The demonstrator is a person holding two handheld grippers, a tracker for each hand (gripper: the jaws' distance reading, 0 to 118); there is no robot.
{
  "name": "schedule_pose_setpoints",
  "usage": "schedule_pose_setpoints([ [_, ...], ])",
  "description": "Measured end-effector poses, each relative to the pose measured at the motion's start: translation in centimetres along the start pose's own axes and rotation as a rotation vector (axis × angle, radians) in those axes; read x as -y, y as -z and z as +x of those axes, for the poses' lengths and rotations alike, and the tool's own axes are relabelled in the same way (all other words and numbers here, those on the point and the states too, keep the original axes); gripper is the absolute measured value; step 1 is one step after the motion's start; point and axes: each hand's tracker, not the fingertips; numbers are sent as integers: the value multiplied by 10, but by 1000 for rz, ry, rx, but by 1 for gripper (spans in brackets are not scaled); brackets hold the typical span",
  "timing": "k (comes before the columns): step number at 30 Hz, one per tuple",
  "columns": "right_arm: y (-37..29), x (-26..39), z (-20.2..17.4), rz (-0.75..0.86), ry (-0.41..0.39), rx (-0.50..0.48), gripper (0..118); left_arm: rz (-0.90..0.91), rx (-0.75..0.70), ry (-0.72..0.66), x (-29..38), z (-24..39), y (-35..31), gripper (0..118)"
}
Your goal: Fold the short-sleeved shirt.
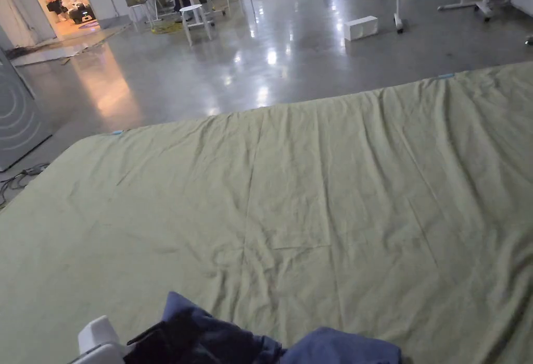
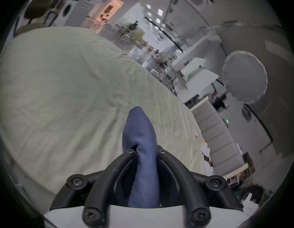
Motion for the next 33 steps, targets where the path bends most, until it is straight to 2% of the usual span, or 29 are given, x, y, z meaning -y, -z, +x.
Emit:
schedule_pose_setpoints([
  [5,-11,1,1,19,0,15,0,-106,74,86,55,74,68,16],
  [9,-23,6,5,23,-6,44,0,-243,44,190,108,113,127,17],
  [10,-25,8,8,20,-4,52,0,-270,39,211,118,117,136,21],
  [11,-27,10,10,16,1,63,0,-298,26,233,128,122,144,33],
  [13,-29,15,16,13,15,83,0,-335,76,260,136,125,149,72],
  [15,-28,20,23,2,43,94,0,-322,133,273,131,133,139,94],
  [16,-27,21,26,-2,55,95,0,-314,126,278,126,137,133,98],
  [18,-23,24,32,-14,71,91,0,-258,92,304,110,142,120,98],
  [20,-17,26,36,-28,84,78,0,-156,42,277,99,141,108,95],
  [21,-13,25,38,-34,85,73,0,-145,43,227,95,138,107,85],
  [22,-11,25,38,-39,83,69,0,-160,59,187,93,135,108,71],
  [23,-9,23,37,-41,75,66,0,-175,74,142,93,130,111,48],
  [24,-7,21,36,-39,65,65,0,-210,84,98,98,125,120,13],
  [26,-4,18,34,-35,54,61,0,-298,57,58,112,117,142,6],
  [27,-3,16,34,-33,51,56,0,-353,15,66,125,114,155,6],
  [29,0,15,33,-33,48,50,0,-476,21,95,150,107,180,6],
  [31,3,15,32,-39,47,49,0,-428,65,74,161,101,191,2],
  [33,6,18,30,-60,48,40,0,-409,40,28,153,102,189,1],
])
